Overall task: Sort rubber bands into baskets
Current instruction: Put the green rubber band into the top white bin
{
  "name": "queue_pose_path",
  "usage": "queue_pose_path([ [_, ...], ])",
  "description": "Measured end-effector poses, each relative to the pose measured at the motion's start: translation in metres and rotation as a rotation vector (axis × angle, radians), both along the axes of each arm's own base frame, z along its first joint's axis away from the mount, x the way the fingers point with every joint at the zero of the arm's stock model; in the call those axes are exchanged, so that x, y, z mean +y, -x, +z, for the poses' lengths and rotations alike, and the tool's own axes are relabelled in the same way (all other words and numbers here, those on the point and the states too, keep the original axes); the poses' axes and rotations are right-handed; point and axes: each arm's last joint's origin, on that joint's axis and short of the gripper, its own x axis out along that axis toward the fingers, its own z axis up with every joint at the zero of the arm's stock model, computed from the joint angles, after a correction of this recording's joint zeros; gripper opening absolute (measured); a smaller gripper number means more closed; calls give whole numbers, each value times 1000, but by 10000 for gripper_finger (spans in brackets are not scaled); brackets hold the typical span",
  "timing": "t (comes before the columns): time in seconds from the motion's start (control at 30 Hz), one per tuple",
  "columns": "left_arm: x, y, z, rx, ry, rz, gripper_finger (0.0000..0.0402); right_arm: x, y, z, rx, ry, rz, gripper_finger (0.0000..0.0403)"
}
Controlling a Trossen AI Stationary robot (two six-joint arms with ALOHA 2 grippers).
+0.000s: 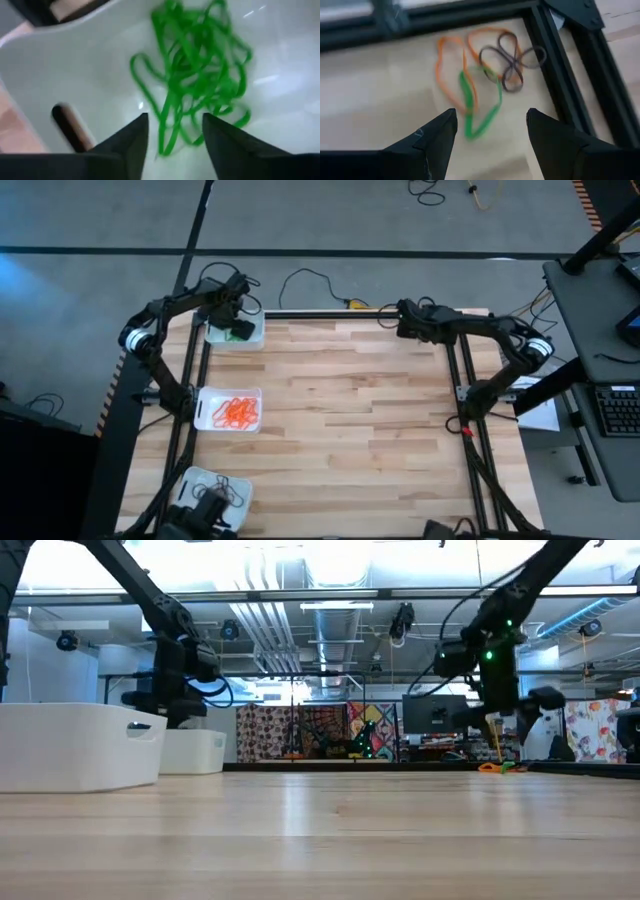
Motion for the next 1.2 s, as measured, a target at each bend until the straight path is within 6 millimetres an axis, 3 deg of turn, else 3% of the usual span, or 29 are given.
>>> queue_pose_path([
  [0.27, -16, 0, 19, -1, -14, 26, 254, -16, 8, -28, -16, -2, -79, 217],
  [0.53, -36, -23, 34, -72, -60, -44, 265, -29, 2, -53, 35, -10, -123, 136],
  [0.83, -62, -48, 52, -154, -150, -158, 252, -32, 0, -51, 48, -8, -41, 17],
  [1.03, -76, -44, 77, -225, -231, -180, 251, -22, -9, -43, 22, -36, 61, 13],
  [1.2, -88, -33, 99, -281, -301, -208, 251, 9, -40, -24, -46, -10, 239, 13],
])
